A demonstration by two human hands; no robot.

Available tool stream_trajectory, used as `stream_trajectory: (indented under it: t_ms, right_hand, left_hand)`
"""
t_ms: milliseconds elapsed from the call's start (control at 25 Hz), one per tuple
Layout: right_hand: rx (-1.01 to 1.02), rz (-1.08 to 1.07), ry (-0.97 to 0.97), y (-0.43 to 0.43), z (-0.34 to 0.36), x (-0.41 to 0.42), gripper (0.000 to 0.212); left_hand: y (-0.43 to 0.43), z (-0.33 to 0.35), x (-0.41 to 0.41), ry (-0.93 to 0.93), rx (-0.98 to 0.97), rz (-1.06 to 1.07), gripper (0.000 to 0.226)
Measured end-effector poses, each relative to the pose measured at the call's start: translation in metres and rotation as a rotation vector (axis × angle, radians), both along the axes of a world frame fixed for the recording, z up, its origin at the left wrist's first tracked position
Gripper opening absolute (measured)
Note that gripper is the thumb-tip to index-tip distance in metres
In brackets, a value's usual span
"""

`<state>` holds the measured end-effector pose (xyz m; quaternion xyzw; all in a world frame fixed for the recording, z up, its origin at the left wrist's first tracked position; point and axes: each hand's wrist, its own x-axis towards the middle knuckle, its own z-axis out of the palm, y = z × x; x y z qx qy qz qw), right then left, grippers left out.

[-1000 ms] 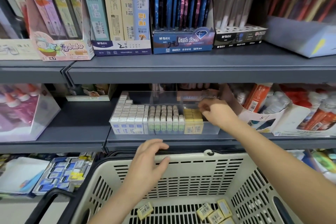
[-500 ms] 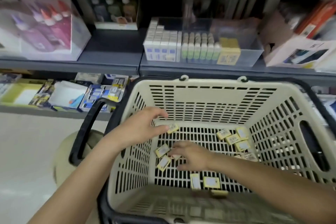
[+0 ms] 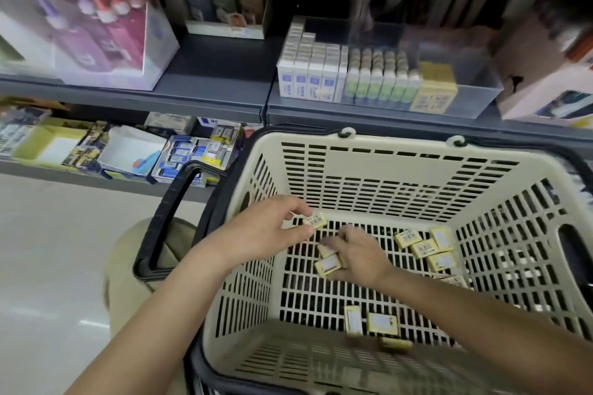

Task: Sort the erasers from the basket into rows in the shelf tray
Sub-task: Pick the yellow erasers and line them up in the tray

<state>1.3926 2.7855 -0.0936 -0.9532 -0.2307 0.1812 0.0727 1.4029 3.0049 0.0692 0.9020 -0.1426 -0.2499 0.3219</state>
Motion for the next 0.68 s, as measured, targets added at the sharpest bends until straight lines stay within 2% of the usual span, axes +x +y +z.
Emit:
stream_trajectory:
  t_ms: [120,200,320,440,560,680]
  right_hand:
    - [0.086,-0.083,0.012,-0.003,0.007,0.021,0.078]
    - [0.138,-0.006,0.060,0.015,0.008,0.035,0.076]
    - [0.034,0.169,0.119,0.023,0.005,0.041,0.066]
    - [-0.025,0.174,0.117,-0.016,0.005,0.030,0.056]
    - [-0.017,0.025,0.153,-0.071,0.015,0.009,0.065]
    - [-0.094,-0.353,0.197,-0.112,0.028,-0.007,0.079]
  left_hand:
    - [-0.001,0.000,0.002,0.024,0.009,0.000,0.032]
    - [-0.002,-0.001,0.002,0.035,0.018,-0.012,0.027]
    - [-0.003,-0.001,0.001,0.031,0.038,-0.009,0.026]
    - [-0.005,0.000,0.001,0.023,0.080,-0.043,0.034]
    - [-0.021,0.006,0.008,-0.004,0.145,-0.172,0.039]
    - [-0.052,0.010,0.022,-0.019,0.159,-0.273,0.042]
